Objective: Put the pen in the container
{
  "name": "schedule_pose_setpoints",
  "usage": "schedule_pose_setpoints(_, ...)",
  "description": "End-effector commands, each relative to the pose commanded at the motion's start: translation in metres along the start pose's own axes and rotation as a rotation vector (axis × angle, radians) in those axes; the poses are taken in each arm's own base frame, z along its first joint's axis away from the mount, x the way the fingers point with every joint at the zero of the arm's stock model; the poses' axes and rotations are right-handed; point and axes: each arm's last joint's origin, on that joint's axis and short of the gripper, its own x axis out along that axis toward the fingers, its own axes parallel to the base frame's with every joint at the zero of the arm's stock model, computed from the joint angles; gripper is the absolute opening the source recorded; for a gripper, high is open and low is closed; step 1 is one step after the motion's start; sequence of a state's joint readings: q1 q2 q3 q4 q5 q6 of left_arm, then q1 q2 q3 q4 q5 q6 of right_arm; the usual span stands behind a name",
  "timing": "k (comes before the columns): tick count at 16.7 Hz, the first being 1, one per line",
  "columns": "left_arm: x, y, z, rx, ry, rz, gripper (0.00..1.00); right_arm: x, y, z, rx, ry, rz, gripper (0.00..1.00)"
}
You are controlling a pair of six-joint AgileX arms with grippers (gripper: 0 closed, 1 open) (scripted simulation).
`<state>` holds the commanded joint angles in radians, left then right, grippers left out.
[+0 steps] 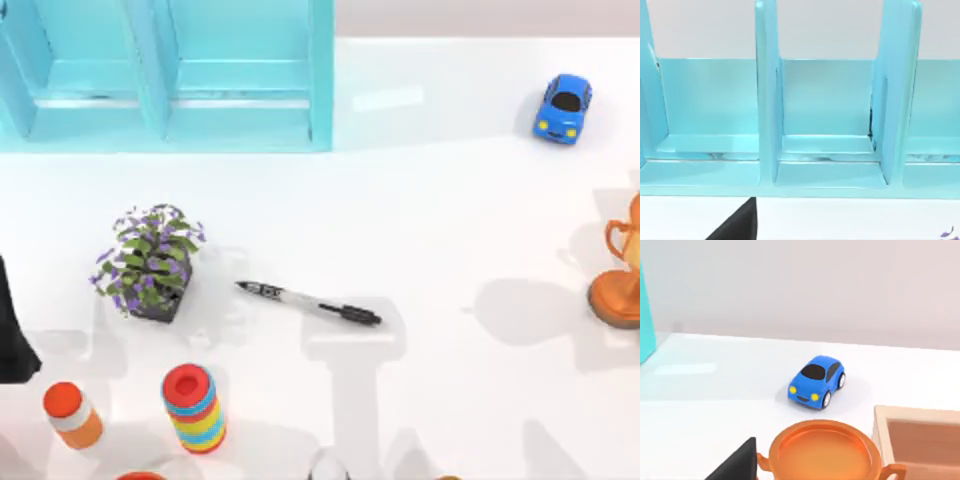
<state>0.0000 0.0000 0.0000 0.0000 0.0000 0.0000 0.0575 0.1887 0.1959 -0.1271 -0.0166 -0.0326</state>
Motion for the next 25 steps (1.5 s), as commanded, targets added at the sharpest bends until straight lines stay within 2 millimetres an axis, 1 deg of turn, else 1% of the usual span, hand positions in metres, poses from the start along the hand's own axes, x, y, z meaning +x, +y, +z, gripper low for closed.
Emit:
schedule_pose_setpoints(3, 0.000, 0.000, 0.000, 0.000, 0.000, 0.000, 1.00, 0.007, 0.007, 0.044, -0.046, 0.122, 0.092, 1.00)
schedule_pose_setpoints(6, 0.000, 0.000, 0.000, 0.000, 0.000, 0.000, 1.00, 0.028, 0.021, 0.096, -0.110, 0.270, 0.210, 1.00)
schedule_pose_setpoints(8, 0.000, 0.000, 0.000, 0.000, 0.000, 0.000, 1.00, 0.052, 0.035, 0.129, -0.165, 0.381, 0.295, 1.00)
schedule_pose_setpoints(10, 0.000, 0.000, 0.000, 0.000, 0.000, 0.000, 1.00, 0.083, 0.055, 0.156, -0.227, 0.499, 0.383, 1.00)
schedule_pose_setpoints(12, 0.000, 0.000, 0.000, 0.000, 0.000, 0.000, 1.00, 0.118, 0.080, 0.175, -0.296, 0.618, 0.469, 1.00)
schedule_pose_setpoints(13, 0.000, 0.000, 0.000, 0.000, 0.000, 0.000, 1.00, 0.136, 0.095, 0.181, -0.333, 0.677, 0.512, 1.00)
schedule_pose_setpoints(15, 0.000, 0.000, 0.000, 0.000, 0.000, 0.000, 1.00, 0.173, 0.126, 0.184, -0.408, 0.792, 0.593, 1.00)
schedule_pose_setpoints(16, 0.000, 0.000, 0.000, 0.000, 0.000, 0.000, 1.00, 0.191, 0.143, 0.182, -0.446, 0.847, 0.632, 1.00)
schedule_pose_setpoints(18, 0.000, 0.000, 0.000, 0.000, 0.000, 0.000, 1.00, 0.222, 0.176, 0.170, -0.522, 0.951, 0.705, 1.00)
schedule_pose_setpoints(21, 0.000, 0.000, 0.000, 0.000, 0.000, 0.000, 1.00, 0.259, 0.223, 0.138, -0.628, 1.088, 0.805, 1.00)
schedule_pose_setpoints(23, 0.000, 0.000, 0.000, 0.000, 0.000, 0.000, 1.00, 0.275, 0.248, 0.112, -0.691, 1.165, 0.862, 1.00)
schedule_pose_setpoints(25, 0.000, 0.000, 0.000, 0.000, 0.000, 0.000, 1.00, 0.285, 0.269, 0.084, -0.746, 1.231, 0.911, 1.00)
